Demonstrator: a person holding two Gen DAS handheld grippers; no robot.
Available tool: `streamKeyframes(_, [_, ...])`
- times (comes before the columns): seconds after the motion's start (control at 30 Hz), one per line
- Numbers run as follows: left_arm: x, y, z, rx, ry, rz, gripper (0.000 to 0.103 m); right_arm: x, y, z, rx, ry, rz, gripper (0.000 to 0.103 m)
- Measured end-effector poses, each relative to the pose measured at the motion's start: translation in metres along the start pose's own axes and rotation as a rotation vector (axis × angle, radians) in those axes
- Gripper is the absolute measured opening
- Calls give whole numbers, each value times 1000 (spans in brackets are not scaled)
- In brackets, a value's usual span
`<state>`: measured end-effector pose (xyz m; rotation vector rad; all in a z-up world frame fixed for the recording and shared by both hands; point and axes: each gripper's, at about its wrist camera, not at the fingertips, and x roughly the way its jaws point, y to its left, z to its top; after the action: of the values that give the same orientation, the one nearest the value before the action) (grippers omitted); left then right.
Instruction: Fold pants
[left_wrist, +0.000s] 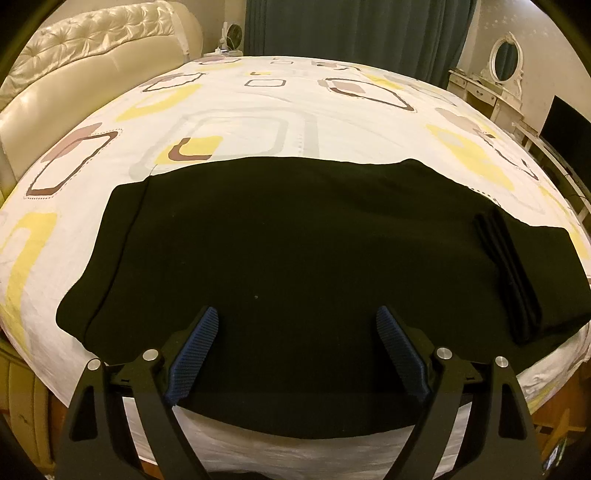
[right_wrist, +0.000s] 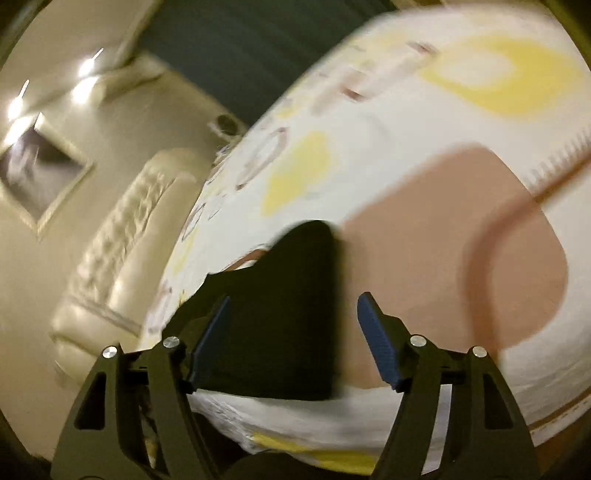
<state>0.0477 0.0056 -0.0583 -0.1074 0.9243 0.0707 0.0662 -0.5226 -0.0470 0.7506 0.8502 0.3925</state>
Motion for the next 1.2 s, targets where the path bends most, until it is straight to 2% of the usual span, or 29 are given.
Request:
streamKeyframes(0.1, [0,0,-1,0,-1,-2,87,11,-40,0,120,78,43,70])
streamKeyframes(0.17, [1,-1,-1,2,-3,-2,87,18,-49,-4,144,103,66,70])
streamKeyframes(0.33, [1,-3,-2,3,-6,4,87,32,-40,-6,150,148,135,72])
streamKeyframes(0.53, [1,-4,-2,4,-6,4,87,62,-8,-20,62,287,129,72])
streamKeyframes(0.6, [0,-4,-2,4,-7,6,87,68,1,-24,38,310,113,68])
streamKeyframes(0.67, [0,-5,-2,6,-9,9,87,72,5,-27,16,314,71,51])
streamKeyframes(0.7, [0,-5,-2,10,-10,12,87,71,4,-28,8,315,60,48])
streamKeyframes(0.77, [0,-6,-2,16,-11,19,87,72,2,-31,-11,309,51,35])
streamKeyframes(0.83, [1,-6,-2,19,-10,23,87,70,-3,-33,-14,300,52,30])
streamKeyframes(0.93, [1,-7,-3,17,-13,31,87,69,-10,-36,-14,283,66,26])
streamKeyframes(1.2, [3,-7,-1,15,-8,53,88,72,-5,-38,-45,255,59,26])
